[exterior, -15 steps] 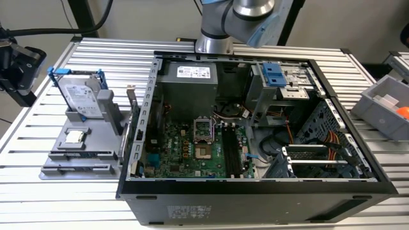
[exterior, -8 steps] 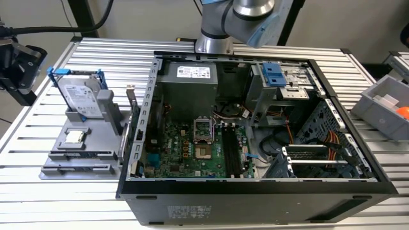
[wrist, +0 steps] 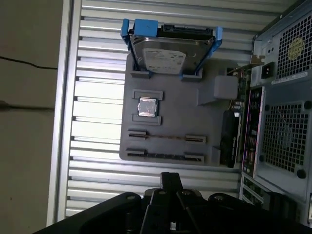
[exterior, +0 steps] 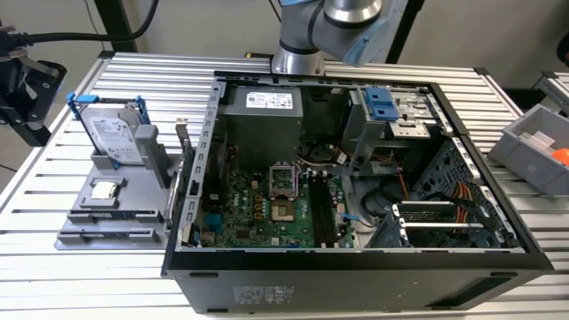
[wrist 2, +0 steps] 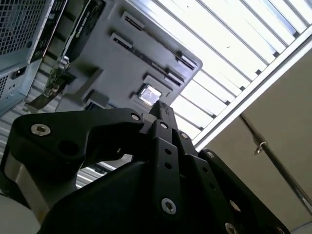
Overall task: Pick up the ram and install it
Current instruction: 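Pick up the ram and move it above insertion slot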
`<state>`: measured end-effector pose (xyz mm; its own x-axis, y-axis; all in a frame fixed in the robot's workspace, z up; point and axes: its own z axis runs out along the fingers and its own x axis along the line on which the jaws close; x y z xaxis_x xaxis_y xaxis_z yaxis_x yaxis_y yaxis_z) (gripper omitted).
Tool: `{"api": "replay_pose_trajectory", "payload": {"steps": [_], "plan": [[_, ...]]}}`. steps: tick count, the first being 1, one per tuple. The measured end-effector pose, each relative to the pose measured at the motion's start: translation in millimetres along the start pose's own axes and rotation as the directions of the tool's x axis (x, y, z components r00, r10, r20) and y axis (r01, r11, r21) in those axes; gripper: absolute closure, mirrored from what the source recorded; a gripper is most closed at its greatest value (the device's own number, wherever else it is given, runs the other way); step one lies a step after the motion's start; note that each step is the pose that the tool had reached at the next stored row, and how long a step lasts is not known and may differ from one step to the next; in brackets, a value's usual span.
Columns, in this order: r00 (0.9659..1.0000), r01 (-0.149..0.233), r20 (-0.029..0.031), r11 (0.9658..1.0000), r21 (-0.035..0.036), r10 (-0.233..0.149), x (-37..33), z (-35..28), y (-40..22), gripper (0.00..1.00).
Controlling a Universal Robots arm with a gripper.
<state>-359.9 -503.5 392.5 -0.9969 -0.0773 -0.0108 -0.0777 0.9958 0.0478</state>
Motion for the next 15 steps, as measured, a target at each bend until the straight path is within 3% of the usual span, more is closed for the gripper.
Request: {"api": "replay_pose_trajectory", "payload": {"steps": [15], "plan": [[0.9959,0.09,-0.0047,0.9959,0.0016,-0.09,0.0,-0.1,0.2,1.0]]}}
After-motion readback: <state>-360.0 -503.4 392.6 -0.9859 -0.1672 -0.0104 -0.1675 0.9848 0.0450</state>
